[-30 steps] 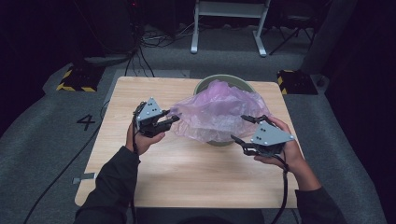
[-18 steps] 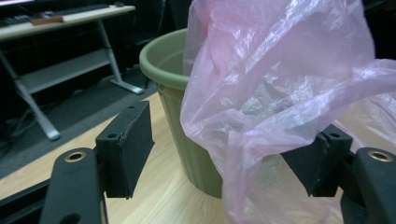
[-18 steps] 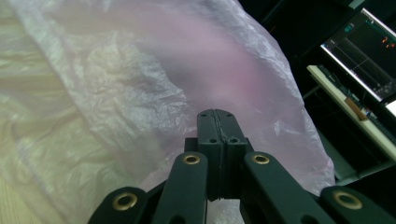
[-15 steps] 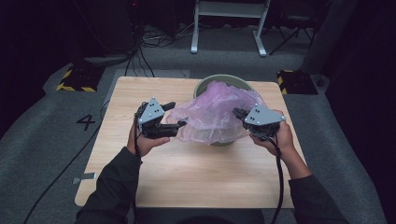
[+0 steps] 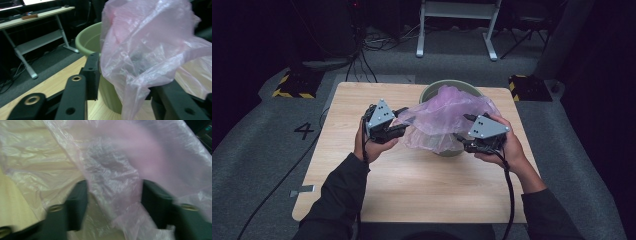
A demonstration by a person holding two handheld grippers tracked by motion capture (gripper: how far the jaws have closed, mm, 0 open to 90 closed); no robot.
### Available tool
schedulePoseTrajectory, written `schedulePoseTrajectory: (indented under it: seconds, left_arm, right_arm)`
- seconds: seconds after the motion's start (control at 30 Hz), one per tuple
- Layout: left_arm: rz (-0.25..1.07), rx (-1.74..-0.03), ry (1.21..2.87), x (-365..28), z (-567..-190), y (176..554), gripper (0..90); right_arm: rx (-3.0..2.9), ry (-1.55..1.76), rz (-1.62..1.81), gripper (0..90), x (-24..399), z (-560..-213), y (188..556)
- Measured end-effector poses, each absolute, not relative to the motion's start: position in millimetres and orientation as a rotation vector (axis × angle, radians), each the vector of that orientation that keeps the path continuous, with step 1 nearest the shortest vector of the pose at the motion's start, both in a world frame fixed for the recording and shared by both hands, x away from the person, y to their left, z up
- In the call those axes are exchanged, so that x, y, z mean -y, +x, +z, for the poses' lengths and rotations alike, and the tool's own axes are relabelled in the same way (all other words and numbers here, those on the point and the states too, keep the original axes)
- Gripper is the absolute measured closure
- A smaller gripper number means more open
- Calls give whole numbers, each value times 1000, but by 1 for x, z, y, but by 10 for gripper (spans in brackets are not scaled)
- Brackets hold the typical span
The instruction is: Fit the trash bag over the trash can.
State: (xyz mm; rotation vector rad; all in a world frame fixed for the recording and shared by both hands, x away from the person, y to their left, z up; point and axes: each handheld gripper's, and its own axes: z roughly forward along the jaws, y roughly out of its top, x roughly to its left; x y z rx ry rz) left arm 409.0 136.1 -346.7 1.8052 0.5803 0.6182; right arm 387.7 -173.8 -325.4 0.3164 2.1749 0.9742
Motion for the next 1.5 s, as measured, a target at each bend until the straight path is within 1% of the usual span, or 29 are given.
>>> schedulePoseTrajectory:
  seconds: [0.03, 0.07, 0.1, 0.13, 0.17, 0.2, 0.23, 0.27, 0.3, 0.33, 0.4, 0.43, 0.53, 0.67, 0.7, 0.77, 0.87, 0.9, 0.93, 1.0, 1.03, 1.07, 1.1, 1.13, 1.2, 1.23, 1.3, 1.4, 1.5]
  left_arm:
    - [601, -570, 1811, -135, -347, 410, 630]
    - [601, -570, 1811, -135, -347, 410, 629]
    - [608, -573, 1818, -134, -347, 411, 629]
    - [610, -575, 1820, -133, -348, 412, 622]
    - [596, -581, 1819, -134, -349, 414, 628]
    - [596, -581, 1819, -134, -349, 414, 604]
    - [582, -594, 1812, -135, -349, 415, 604]
    - [573, -599, 1816, -135, -350, 416, 578]
    - [581, -602, 1827, -135, -352, 418, 602]
    - [589, -600, 1837, -135, -353, 419, 602]
    - [591, -584, 1873, -134, -355, 421, 679]
    - [599, -574, 1899, -134, -356, 423, 740]
    - [590, -575, 1932, -135, -358, 429, 821]
    - [617, -590, 1948, -136, -357, 438, 829]
    - [638, -605, 1942, -136, -357, 439, 806]
    - [651, -654, 1915, -138, -358, 442, 682]
    - [642, -667, 1906, -141, -359, 443, 593]
    - [640, -676, 1889, -143, -358, 442, 542]
    - [624, -684, 1844, -146, -357, 439, 449]
    - [594, -671, 1818, -150, -352, 431, 274]
    - [597, -648, 1811, -151, -349, 424, 240]
    - [611, -619, 1803, -152, -344, 415, 221]
    - [625, -527, 1792, -151, -334, 393, 192]
    - [625, -527, 1792, -151, -334, 393, 187]
    - [650, -472, 1793, -150, -326, 378, 187]
    - [633, -455, 1784, -149, -323, 374, 186]
    - [608, -439, 1803, -147, -320, 371, 187]
    - [641, -432, 1835, -139, -319, 372, 179]
    - [613, -403, 1791, -130, -315, 372, 179]
  right_arm:
    - [-2208, 320, 997, 600, 176, -324, 392]
    - [-2208, 320, 997, 600, 176, -324, 392]
    - [-2218, 316, 1008, 673, 176, -323, 393]
    - [-2203, 323, 1026, 728, 177, -322, 393]
    - [-2203, 343, 1061, 810, 180, -319, 394]
    - [-2203, 343, 1061, 810, 180, -319, 394]
    - [-2195, 352, 1077, 833, 182, -317, 394]
    - [-2184, 364, 1084, 857, 184, -315, 394]
    - [-2159, 384, 1095, 884, 187, -311, 394]
    - [-2159, 384, 1095, 884, 187, -311, 394]
    - [-2123, 412, 1099, 893, 191, -307, 395]
    - [-2103, 434, 1101, 894, 194, -304, 396]
    - [-2029, 523, 1138, 896, 207, -293, 404]
    - [-1957, 590, 1143, 898, 216, -279, 416]
    - [-1937, 601, 1127, 900, 217, -277, 419]
    - [-1921, 608, 1104, 900, 218, -274, 425]
    - [-1930, 629, 1082, 900, 217, -276, 431]
    - [-1935, 638, 1086, 900, 217, -277, 433]
    - [-1935, 646, 1086, 900, 216, -278, 434]
    - [-1937, 647, 1079, 900, 214, -279, 434]
    - [-1938, 646, 1083, 900, 213, -279, 433]
    - [-1939, 650, 1080, 900, 212, -279, 432]
    - [-1941, 653, 1067, 900, 209, -278, 431]
    - [-1941, 653, 1067, 900, 209, -278, 431]
    - [-1949, 648, 1062, 900, 206, -278, 429]
    - [-1952, 651, 1059, 900, 204, -278, 428]
    - [-1950, 643, 1052, 900, 200, -277, 427]
    - [-1946, 648, 1062, 900, 195, -275, 427]
    - [-1960, 635, 1045, 900, 184, -275, 427]
